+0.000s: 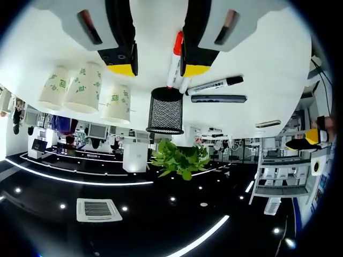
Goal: Place the scattered laser pointers and whiteboard markers into the pen holder and stack the scattered paper cups together
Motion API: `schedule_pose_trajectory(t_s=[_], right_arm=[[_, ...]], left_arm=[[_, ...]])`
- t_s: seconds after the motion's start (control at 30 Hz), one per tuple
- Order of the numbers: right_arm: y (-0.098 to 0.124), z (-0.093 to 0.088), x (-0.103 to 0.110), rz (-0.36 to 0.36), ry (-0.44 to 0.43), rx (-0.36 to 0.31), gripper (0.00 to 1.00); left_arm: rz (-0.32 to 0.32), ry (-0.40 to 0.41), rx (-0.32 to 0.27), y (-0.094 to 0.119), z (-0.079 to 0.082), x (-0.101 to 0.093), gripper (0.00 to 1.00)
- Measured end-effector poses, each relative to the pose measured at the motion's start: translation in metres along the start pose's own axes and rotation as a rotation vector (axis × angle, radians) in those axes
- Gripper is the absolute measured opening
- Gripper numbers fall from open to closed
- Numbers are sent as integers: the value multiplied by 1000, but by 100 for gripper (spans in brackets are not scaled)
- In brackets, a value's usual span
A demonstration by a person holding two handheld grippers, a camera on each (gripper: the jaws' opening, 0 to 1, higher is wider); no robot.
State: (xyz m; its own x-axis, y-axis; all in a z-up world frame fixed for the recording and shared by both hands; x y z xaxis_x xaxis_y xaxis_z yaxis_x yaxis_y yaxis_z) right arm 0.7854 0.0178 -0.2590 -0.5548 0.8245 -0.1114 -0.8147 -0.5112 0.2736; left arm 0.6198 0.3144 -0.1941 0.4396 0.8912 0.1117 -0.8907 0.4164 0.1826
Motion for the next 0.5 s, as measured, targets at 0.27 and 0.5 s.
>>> schedule_pose_trajectory(t_s=[0.27,0.5], right_arm=[[-6,-8,9,47,41,65,29],[-9,-13,12,59,70,100,25]], left_arm=[[-1,0,1,0,0,0,52],[-13,10,-5,1,1,-3,52]])
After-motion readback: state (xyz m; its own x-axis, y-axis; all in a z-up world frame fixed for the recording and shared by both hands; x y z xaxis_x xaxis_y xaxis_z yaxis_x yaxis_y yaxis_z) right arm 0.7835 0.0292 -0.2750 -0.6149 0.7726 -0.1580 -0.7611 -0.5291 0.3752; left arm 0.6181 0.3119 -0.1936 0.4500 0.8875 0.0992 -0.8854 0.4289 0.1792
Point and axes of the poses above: the point that each gripper's makers call its tool centre point, and the gripper's own axes: y roughly backward along the fingers, x roughly to its left, z roughly out of its top, the point moved 6 cm from there along y, roughly backward along the fingers, and after that the axes turned 6 degrees about x, right-handed, at the moved point
